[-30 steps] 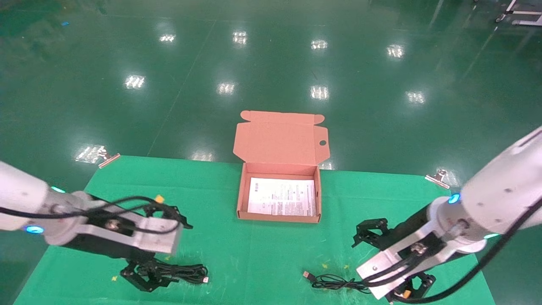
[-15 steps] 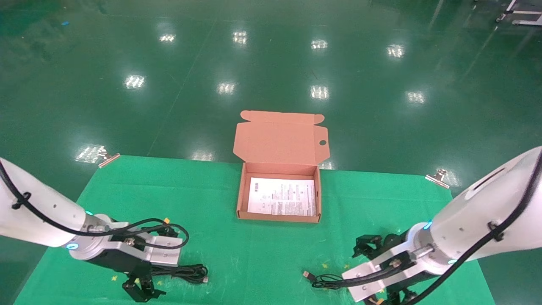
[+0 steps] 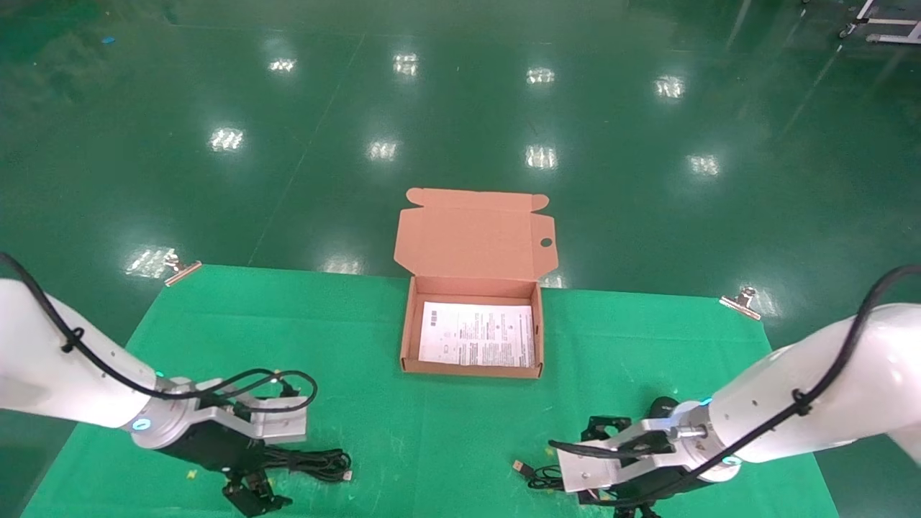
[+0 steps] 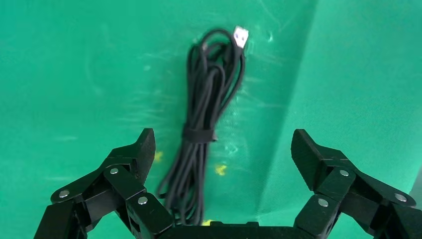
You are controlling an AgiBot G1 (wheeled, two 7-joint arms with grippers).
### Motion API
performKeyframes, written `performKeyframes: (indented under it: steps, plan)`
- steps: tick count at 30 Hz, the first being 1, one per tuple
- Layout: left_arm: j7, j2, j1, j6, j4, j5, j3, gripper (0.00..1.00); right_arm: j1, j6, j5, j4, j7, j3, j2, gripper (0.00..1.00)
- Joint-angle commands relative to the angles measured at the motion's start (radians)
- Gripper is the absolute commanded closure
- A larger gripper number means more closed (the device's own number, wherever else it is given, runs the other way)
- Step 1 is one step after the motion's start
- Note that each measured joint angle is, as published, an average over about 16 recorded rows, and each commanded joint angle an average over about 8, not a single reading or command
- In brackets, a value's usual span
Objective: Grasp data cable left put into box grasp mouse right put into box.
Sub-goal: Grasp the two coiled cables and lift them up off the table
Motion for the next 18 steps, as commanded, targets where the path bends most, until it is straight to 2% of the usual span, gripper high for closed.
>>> performKeyframes:
  steps: [1, 14, 16, 17, 18]
  plan:
    - [0.017, 0.018, -0.004, -0.019, 0.056, -0.004, -0.004, 0.0, -0.011, 0.019, 0.012, -0.045, -0.014, 0.004, -0.013, 0.0]
    - [0.15, 0.095, -0.027, -0.118, 0.268, 0.009, 0.001, 0.02, -0.041, 0.106, -0.022, -0.206, -0.103, -0.012, -0.081, 0.0]
    - [0.165, 0.098, -0.029, -0.126, 0.284, 0.005, -0.002, 0.27, -0.045, 0.118, -0.031, -0.217, -0.108, -0.014, -0.085, 0.0]
    - [0.175, 0.099, -0.03, -0.13, 0.293, 0.003, -0.004, 0.4, -0.047, 0.126, -0.035, -0.223, -0.108, -0.015, -0.087, 0.08]
    - [0.184, 0.099, -0.03, -0.134, 0.301, 0.001, -0.005, 0.52, -0.048, 0.133, -0.038, -0.228, -0.108, -0.015, -0.089, 0.2]
